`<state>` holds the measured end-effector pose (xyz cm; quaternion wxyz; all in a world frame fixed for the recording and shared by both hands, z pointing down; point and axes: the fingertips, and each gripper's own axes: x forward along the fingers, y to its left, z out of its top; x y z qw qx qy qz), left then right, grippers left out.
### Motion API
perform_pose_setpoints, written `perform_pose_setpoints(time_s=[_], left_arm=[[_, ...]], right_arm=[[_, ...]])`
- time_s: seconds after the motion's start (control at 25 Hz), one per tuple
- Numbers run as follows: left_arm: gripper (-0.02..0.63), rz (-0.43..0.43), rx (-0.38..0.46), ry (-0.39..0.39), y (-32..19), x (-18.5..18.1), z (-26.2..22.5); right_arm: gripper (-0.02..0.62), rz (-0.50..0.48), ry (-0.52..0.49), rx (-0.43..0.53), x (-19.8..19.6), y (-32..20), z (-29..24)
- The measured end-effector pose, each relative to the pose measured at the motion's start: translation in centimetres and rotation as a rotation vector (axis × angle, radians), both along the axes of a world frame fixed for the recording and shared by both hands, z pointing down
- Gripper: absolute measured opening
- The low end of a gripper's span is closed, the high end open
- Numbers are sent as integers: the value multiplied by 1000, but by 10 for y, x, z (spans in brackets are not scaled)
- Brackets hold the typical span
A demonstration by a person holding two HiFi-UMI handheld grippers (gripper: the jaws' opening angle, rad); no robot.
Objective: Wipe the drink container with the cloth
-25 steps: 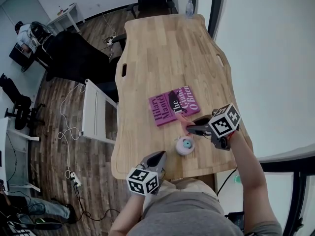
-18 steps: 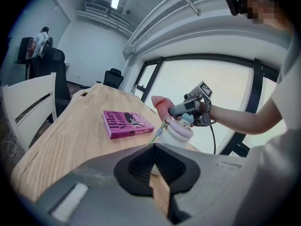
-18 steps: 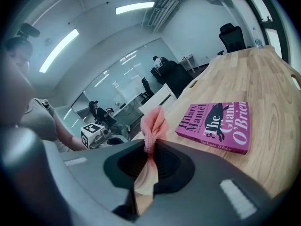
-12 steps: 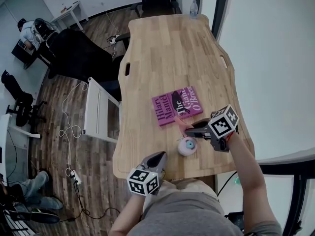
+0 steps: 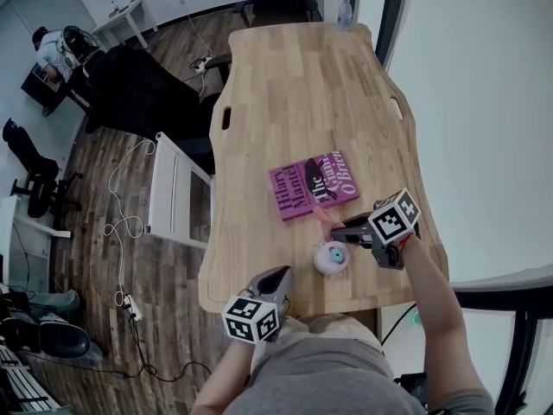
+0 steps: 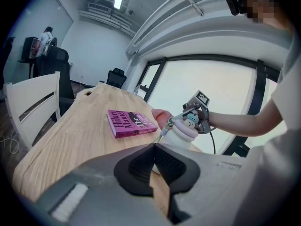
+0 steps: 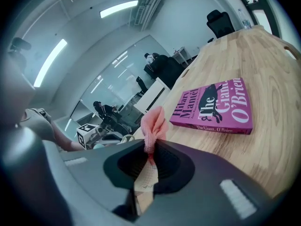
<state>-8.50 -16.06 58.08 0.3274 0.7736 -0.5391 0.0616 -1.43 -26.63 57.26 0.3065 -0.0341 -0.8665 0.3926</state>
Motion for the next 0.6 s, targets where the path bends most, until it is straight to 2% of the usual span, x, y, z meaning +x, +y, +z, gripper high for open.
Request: perform_pose_setpoints(time_s=[0.44,0.6], left_arm=[[2,-7,-11,-2,-1,-1,4],[2,-9,-6,-7,1,0,3]], right_arm=[[37,54,67,-65,6,-4,42],[37,86,116,-58,9,-5,62]])
